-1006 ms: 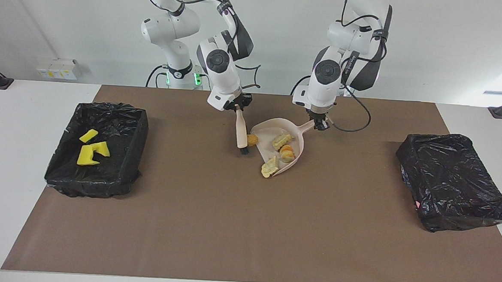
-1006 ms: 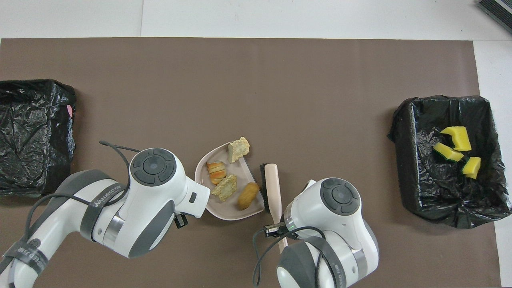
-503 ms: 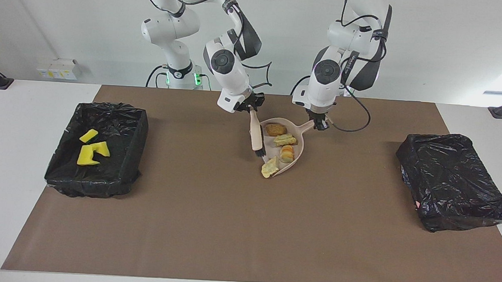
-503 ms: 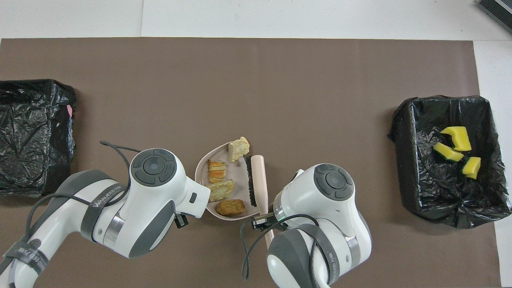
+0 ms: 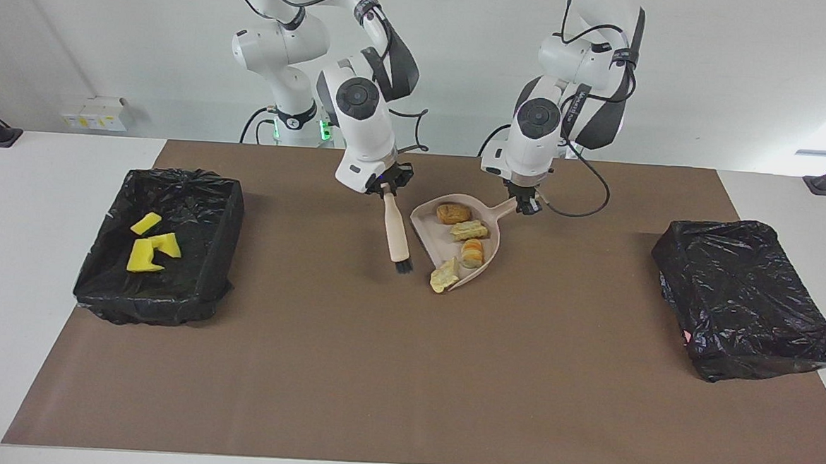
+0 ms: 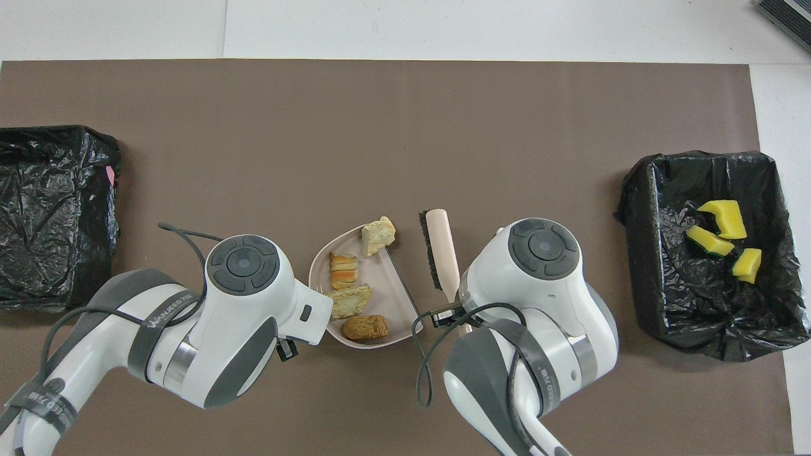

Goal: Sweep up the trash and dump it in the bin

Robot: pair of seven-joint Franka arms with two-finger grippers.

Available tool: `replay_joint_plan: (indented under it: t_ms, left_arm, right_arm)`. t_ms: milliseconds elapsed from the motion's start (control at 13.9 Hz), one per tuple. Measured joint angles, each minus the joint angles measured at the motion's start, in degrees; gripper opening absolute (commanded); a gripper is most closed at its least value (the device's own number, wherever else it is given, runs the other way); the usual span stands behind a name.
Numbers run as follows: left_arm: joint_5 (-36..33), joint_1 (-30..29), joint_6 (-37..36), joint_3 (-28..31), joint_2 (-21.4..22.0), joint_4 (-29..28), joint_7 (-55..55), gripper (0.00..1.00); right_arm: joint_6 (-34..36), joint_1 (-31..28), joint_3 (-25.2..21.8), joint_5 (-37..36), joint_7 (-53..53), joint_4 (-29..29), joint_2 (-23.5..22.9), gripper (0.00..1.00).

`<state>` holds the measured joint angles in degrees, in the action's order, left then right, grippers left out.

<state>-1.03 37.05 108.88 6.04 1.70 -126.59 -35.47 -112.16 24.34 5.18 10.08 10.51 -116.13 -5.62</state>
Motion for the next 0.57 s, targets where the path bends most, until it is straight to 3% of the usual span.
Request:
replay_joint_plan:
  t_ms: [359, 575]
  left_arm:
    - [0.0, -2.6, 7.0, 0.2, -0.1, -1.5, -6.3, 0.00]
    - [0.3, -6.0, 10.7, 0.6, -0.2, -2.5, -14.1, 0.00]
  right_arm:
    - [1.2, 1.3, 0.5, -6.3, -0.2, 14.5, -15.0, 0.00]
    - [3.3, 4.1, 0.6, -6.9, -4.3, 17.1, -18.0, 0.00]
